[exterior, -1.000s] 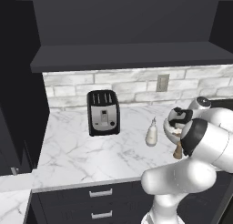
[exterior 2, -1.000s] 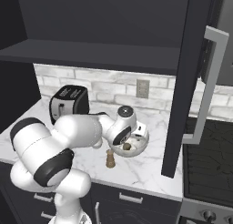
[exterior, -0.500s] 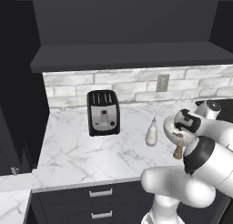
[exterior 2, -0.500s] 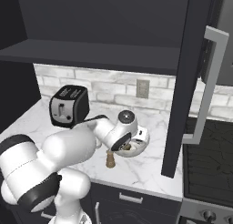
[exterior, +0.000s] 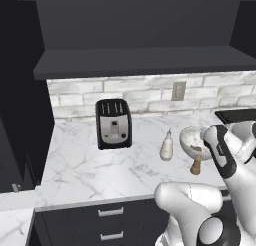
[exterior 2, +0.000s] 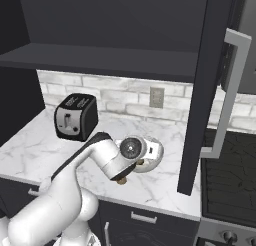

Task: Retrieve the bottle and the shaker from the cabinet and place them next to the mixing bowl on the counter. Then add garlic from the fridge to the mixing bowl.

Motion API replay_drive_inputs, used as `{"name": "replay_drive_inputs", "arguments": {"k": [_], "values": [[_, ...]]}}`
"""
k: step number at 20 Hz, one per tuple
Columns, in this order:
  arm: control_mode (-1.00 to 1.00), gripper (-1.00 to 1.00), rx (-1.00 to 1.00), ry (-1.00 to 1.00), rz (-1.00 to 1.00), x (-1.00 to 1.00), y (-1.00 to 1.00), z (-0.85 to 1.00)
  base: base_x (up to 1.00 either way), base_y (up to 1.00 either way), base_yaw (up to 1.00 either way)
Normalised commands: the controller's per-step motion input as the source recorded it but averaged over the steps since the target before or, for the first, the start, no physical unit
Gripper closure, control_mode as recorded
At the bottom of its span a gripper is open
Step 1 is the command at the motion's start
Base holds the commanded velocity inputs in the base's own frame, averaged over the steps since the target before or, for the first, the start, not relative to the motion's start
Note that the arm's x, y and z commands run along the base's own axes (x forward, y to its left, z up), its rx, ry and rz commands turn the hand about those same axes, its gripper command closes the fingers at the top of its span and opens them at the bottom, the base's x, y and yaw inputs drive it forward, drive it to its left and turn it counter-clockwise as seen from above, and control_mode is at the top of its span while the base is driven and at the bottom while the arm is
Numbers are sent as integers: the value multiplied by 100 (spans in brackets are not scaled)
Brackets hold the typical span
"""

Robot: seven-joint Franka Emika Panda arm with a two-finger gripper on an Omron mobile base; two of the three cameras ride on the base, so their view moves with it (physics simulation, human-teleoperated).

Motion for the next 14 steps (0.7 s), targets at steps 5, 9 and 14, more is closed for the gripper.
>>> {"name": "replay_drive_inputs", "arguments": {"k": [5, 9, 14], "values": [[-100, -100, 0, -11, 11, -21, 1, 99, 0, 0, 0], [-100, -100, -5, 7, 9, -39, 4, 74, 0, 0, 0], [-100, -100, -7, 10, 4, -41, 0, 68, 0, 0, 0]]}}
